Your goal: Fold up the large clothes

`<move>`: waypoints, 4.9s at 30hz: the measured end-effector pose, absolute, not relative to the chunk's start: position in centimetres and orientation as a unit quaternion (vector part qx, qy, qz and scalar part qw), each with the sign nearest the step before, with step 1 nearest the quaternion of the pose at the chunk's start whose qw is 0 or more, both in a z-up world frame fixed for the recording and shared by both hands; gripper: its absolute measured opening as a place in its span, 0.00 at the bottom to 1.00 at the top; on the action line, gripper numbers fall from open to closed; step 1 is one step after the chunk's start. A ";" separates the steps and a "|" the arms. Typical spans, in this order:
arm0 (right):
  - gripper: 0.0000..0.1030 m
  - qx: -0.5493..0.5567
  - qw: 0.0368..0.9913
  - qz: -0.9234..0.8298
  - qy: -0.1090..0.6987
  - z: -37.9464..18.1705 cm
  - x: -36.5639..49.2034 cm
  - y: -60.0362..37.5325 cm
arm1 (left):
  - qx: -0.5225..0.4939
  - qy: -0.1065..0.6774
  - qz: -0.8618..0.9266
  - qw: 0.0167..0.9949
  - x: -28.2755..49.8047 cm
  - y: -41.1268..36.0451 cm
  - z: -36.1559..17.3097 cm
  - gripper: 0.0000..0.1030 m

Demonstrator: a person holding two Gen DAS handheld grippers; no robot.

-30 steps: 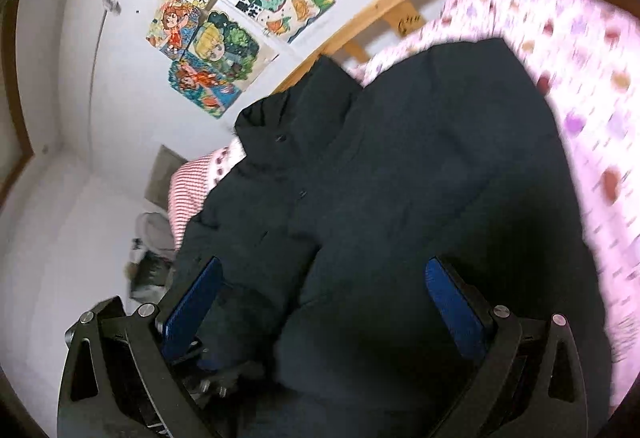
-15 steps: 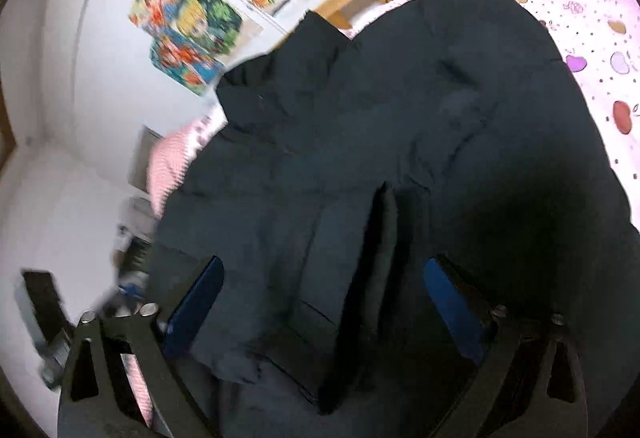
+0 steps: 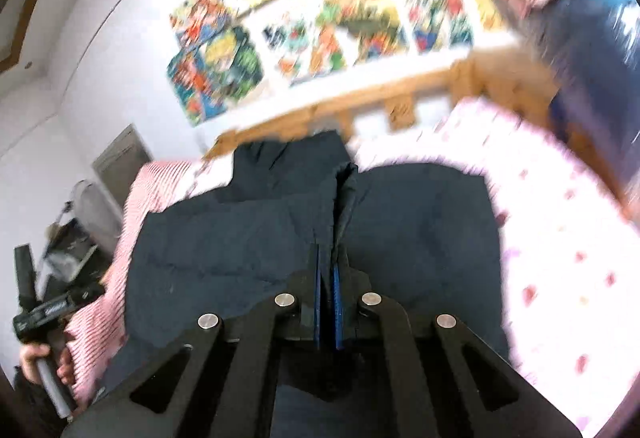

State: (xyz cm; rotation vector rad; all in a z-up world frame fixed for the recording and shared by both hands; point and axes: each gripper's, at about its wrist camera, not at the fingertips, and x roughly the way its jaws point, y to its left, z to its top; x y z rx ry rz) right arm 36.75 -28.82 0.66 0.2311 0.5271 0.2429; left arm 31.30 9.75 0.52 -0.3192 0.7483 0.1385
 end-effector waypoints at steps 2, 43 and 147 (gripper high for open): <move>0.05 0.117 0.954 0.098 0.260 1.0 36.9 -30.4 | -0.155 0.365 0.069 0.915 31.8 9.8 0.2 0.82; 0.60 -0.070 0.936 0.053 0.341 -9.8 41.6 -27.5 | -0.123 0.458 0.026 0.880 42.3 6.0 -10.1 0.97; 0.08 -0.053 0.918 0.140 0.368 -7.8 52.2 -26.3 | 0.072 0.409 -0.146 0.898 51.4 1.0 -4.6 0.11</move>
